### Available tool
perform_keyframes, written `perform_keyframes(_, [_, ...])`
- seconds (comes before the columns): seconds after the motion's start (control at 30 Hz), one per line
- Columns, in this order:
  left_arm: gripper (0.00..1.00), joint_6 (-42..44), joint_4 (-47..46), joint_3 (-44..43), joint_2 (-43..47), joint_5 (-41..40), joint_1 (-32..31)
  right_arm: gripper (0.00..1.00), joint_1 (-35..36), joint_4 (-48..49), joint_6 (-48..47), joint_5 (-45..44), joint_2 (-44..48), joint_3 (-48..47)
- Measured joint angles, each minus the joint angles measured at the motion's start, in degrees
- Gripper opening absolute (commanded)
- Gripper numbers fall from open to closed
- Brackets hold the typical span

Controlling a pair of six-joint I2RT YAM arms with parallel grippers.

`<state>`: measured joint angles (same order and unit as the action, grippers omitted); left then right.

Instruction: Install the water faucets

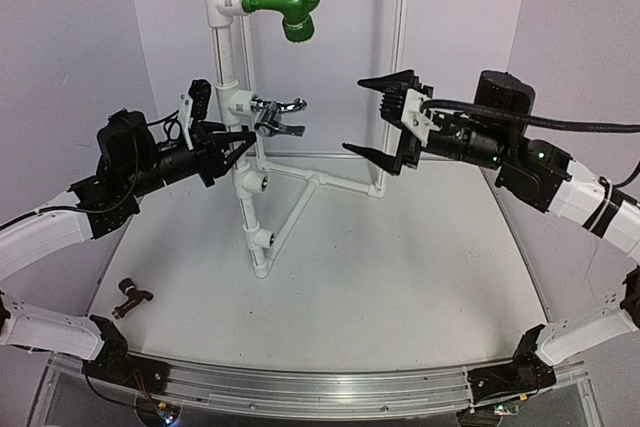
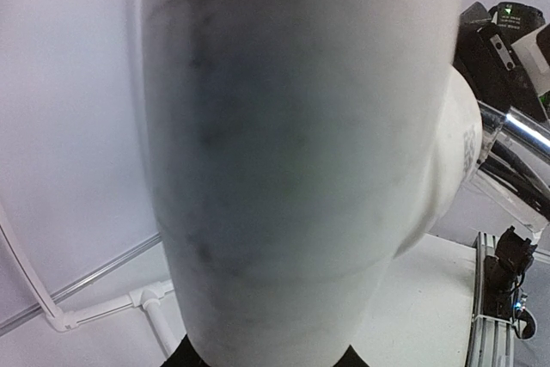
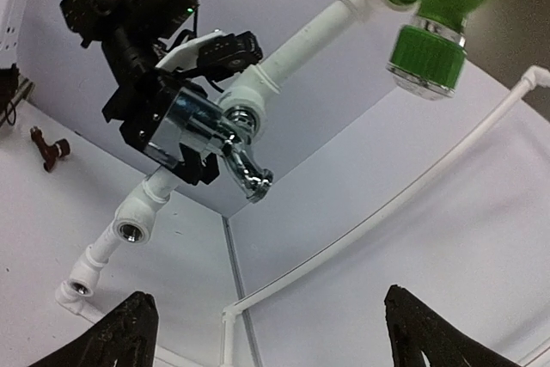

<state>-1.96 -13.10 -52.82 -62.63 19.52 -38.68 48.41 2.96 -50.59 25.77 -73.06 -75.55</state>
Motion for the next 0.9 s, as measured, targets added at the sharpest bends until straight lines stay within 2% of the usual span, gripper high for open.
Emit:
perform_keyframes(0.13, [0.0, 0.0, 0.02, -0.02, -0.02, 0.15, 0.0, 0.82, 0.01, -0.2, -8.85, 2.92, -2.05, -1.46])
perform_keyframes(0.37, [0.0, 0.0, 0.04, -0.07, -0.07, 0.31, 0.04, 0.77, 1.28, -0.47, -16.92, 5.28, -7.25, -6.15])
perform_keyframes(0.67, [0.0, 0.0, 0.11, -0.37, -0.39, 0.47, 0.04, 0.64, 4.19, -1.0, -20.15, 5.35, -13.67, -12.14])
perform_keyframes(0.9, [0.0, 0.0, 0.13, -0.41, -0.42, 0.81, 0.11, 0.59, 5.56, -1.03, -19.6, 4.97, -17.26, -16.27])
